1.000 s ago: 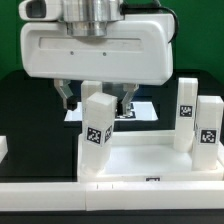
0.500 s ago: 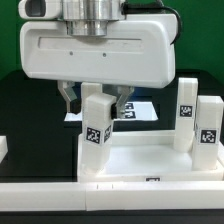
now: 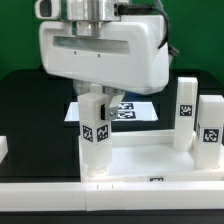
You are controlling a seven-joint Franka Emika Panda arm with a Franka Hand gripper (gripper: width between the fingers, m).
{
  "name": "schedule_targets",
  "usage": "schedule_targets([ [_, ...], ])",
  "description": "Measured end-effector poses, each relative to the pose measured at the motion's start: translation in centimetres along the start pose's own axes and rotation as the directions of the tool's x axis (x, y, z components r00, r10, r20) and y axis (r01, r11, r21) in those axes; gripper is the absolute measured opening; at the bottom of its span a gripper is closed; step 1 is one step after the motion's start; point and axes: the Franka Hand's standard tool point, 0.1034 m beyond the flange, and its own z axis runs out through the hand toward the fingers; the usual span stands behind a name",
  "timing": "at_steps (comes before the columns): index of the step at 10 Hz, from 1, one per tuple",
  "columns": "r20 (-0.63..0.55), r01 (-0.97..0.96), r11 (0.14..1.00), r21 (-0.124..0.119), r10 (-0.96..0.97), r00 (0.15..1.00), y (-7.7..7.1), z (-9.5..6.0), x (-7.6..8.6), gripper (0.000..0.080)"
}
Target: Assemble desk
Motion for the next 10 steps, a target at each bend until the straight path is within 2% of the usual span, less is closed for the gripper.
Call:
schedule_targets([
  [1,0.004,-0.159,0.987,-0.013,0.159,0.987,-0.1,0.1,-0.2,0.0284],
  [2,0.009,-0.357,0.934,-0.001,0.357,0.934,-0.3,0.1,-0.2,0.0284],
  [4,0.038,-0.650,0.759,0.027,0.649,0.760,-0.8,0.2,-0.4,0.0284],
  [5,0.048,-0.661,0.750,0.029,0.660,0.750,-0.7,0.2,-0.3,0.0284],
  [6,0.048,-0.656,0.754,0.029,0.655,0.754,-0.8,0.3,-0.4,0.0340],
  [7,0.034,-0.593,0.805,0.027,0.592,0.805,-0.9,0.3,-0.6,0.0475],
  [8,0.011,-0.483,0.875,0.026,0.482,0.876,-1.2,0.3,-1.1,0.0475],
  [9,-0.005,-0.345,0.938,0.043,0.346,0.938,-1.0,0.3,-1.1,0.0610],
  [10,0.000,-0.151,0.988,0.025,0.151,0.988,-0.7,0.2,-1.4,0.0637],
])
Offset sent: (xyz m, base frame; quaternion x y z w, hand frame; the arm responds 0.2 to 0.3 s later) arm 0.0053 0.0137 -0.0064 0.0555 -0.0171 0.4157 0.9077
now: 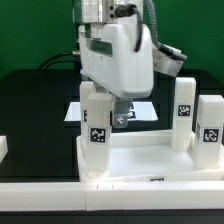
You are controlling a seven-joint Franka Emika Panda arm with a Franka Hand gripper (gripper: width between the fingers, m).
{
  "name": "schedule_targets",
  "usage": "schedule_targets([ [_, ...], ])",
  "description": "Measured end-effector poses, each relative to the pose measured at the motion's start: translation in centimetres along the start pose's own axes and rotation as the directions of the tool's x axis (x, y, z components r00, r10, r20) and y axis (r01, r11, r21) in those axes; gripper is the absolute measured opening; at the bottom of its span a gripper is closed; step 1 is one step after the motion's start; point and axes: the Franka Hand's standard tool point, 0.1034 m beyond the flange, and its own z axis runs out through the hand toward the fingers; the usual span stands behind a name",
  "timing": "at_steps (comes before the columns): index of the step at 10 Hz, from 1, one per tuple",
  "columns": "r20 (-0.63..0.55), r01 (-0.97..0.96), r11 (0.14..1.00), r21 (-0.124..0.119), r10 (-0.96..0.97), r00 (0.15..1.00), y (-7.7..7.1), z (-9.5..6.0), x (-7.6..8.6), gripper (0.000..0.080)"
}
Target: Assemble desk
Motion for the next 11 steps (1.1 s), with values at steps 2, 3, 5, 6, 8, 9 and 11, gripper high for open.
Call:
schedule_targets([
  [2,-0.001,0.209,0.978,-0.002,-0.209,0.978,0.1,0.0,0.0,0.0647],
  [3,-0.001,0.290,0.957,-0.003,-0.290,0.957,0.2,0.0,0.1,0.0647],
  [5,-0.012,0.573,0.819,-0.017,-0.573,0.819,0.0,0.0,0.2,0.0649],
  [6,-0.004,0.709,0.705,-0.022,-0.709,0.705,-0.3,-0.4,0.4,0.0649],
  [8,-0.019,0.815,0.578,-0.025,-0.816,0.578,-0.2,-0.7,1.5,0.0649],
  [9,-0.019,0.794,0.607,-0.027,-0.794,0.607,-0.2,-0.6,1.4,0.0649],
  [11,-0.019,0.783,0.621,-0.026,-0.784,0.621,-0.2,-0.6,1.5,0.0397],
])
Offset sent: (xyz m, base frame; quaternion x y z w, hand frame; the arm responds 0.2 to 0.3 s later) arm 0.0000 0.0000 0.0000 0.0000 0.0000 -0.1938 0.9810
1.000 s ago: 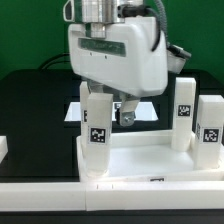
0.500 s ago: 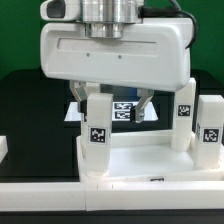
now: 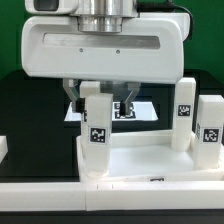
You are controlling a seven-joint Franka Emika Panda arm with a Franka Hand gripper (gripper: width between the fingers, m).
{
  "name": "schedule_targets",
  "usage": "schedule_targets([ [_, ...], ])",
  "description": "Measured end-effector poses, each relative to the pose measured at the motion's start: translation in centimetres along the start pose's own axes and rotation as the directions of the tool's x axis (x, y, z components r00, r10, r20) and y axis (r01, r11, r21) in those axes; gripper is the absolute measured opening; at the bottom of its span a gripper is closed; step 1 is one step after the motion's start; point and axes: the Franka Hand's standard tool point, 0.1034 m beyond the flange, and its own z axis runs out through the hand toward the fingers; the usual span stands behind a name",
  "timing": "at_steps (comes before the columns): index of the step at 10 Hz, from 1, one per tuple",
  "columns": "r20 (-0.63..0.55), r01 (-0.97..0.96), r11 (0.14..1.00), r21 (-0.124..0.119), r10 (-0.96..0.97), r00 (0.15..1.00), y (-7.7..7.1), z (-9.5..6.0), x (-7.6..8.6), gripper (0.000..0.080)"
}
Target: Assemble desk
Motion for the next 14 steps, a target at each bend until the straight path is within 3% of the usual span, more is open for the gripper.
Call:
schedule_targets([
  [1,0.000,-0.091,0.996,0.000,0.091,0.996,0.0,0.0,0.0,0.0397],
  [2,-0.002,-0.209,0.978,-0.002,0.209,0.978,0.1,0.0,0.0,0.0284],
  [4,-0.018,-0.468,0.884,-0.012,0.467,0.884,0.0,0.1,-0.1,0.0284],
  [5,-0.024,-0.632,0.774,-0.014,0.632,0.775,-0.1,0.1,-0.3,0.0284],
  [6,-0.016,-0.778,0.629,0.007,0.778,0.629,0.2,0.2,-0.3,0.0284],
  [7,0.015,-0.872,0.487,0.043,0.873,0.488,1.0,0.2,-0.3,0.0284],
  [8,0.043,-0.916,0.398,0.060,0.915,0.400,1.4,0.2,-0.4,0.0284],
  [11,0.051,-0.973,0.225,0.050,0.972,0.228,1.1,0.2,-0.4,0.0285],
  [13,0.085,-0.998,0.031,0.046,0.996,0.034,1.5,0.3,-0.5,0.0285],
  [14,0.088,-0.999,0.028,0.046,0.996,0.032,1.6,0.3,-0.5,0.0285],
])
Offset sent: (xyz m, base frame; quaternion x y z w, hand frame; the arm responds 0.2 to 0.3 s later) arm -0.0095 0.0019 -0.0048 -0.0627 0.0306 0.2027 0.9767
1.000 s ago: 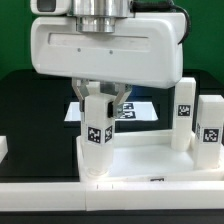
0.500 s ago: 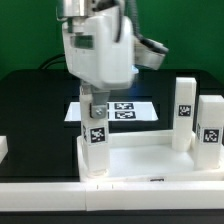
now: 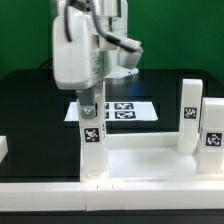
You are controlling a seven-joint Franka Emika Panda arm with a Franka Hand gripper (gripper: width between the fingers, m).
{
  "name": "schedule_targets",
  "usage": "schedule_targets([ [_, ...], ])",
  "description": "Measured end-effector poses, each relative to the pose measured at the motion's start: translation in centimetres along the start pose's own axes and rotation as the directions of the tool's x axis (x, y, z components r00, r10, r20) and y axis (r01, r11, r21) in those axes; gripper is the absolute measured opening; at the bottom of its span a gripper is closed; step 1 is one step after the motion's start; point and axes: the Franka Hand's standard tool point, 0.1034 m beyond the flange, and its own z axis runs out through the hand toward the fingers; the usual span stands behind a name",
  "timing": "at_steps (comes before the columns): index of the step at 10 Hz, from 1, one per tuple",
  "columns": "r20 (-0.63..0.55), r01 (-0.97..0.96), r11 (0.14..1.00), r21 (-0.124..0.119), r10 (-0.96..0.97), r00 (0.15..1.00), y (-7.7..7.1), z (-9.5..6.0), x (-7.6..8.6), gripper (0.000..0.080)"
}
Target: Assemble desk
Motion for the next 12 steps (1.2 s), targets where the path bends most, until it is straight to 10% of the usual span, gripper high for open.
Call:
schedule_targets([
  [2,-0.001,0.065,0.998,-0.009,-0.065,0.998,0.1,0.0,-0.2,0.0287],
  [4,0.010,0.489,0.871,-0.035,-0.489,0.872,0.2,-0.1,-0.3,0.0603],
  [8,0.025,0.796,0.604,-0.035,-0.796,0.605,0.5,0.1,0.3,0.0647],
  [11,0.026,0.967,0.247,-0.066,-0.968,0.249,-0.5,-0.6,-0.1,0.0649],
  [12,0.026,0.960,0.272,-0.069,-0.961,0.275,-0.4,-0.5,0.1,0.0649],
])
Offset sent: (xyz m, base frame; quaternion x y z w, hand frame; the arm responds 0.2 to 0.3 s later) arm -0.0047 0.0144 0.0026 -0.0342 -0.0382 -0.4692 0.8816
